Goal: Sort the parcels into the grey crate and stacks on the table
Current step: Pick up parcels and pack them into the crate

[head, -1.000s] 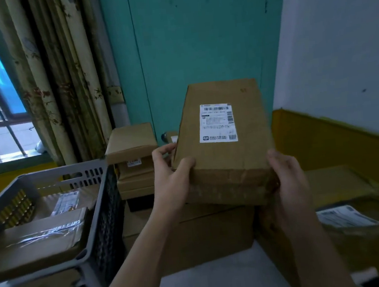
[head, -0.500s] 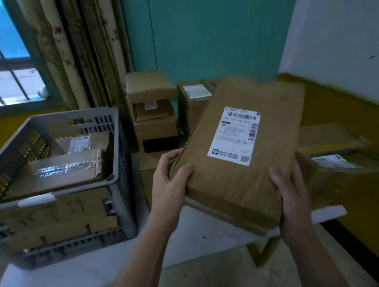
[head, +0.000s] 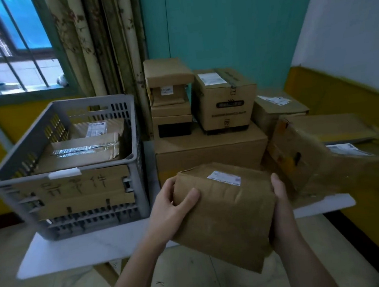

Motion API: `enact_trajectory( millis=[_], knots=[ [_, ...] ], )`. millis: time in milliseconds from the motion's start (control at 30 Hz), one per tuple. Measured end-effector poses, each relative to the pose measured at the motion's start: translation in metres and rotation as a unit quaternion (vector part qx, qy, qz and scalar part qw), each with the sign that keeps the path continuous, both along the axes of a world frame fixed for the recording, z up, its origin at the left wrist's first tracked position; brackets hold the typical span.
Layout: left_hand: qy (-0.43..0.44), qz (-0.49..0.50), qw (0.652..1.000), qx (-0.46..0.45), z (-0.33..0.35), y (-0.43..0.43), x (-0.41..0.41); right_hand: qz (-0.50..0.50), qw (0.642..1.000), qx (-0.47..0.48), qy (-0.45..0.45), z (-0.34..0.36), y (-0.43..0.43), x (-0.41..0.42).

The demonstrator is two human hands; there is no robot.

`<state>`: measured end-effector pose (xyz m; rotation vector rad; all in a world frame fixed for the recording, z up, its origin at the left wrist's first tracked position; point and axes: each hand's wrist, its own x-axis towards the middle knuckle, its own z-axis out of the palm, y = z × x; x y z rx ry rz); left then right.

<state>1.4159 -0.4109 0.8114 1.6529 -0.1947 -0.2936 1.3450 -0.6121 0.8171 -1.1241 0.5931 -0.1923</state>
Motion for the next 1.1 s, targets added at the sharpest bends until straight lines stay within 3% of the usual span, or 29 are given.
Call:
enact_trajectory(
  millis=[233,333,467,633,1100],
  knots=[
    [-0.036,0.050,0.997,0.047,-0.006,-0.003,0.000,0.065,0.998,-0.018,0.011,-0.012,-0.006,0.013],
    [-0.021,0.020,0.999,0.034,-0.012,-0.001,0.004,0.089,0.996,-0.018,-0.021,-0.016,-0.018,0.015],
    [-0.002,-0.036,0.994,0.099,-0.020,-0.007,0.010,0.118,0.991,-0.069,0.003,-0.030,-0.039,0.027],
    [0.002,-0.010,0.991,0.133,-0.022,-0.022,0.013,0.142,0.986,-0.083,-0.001,-0.038,-0.055,0.039],
    [0.049,0.023,0.992,0.114,-0.026,-0.042,0.021,0.165,0.983,-0.072,0.025,-0.049,-0.079,0.049]
  ],
)
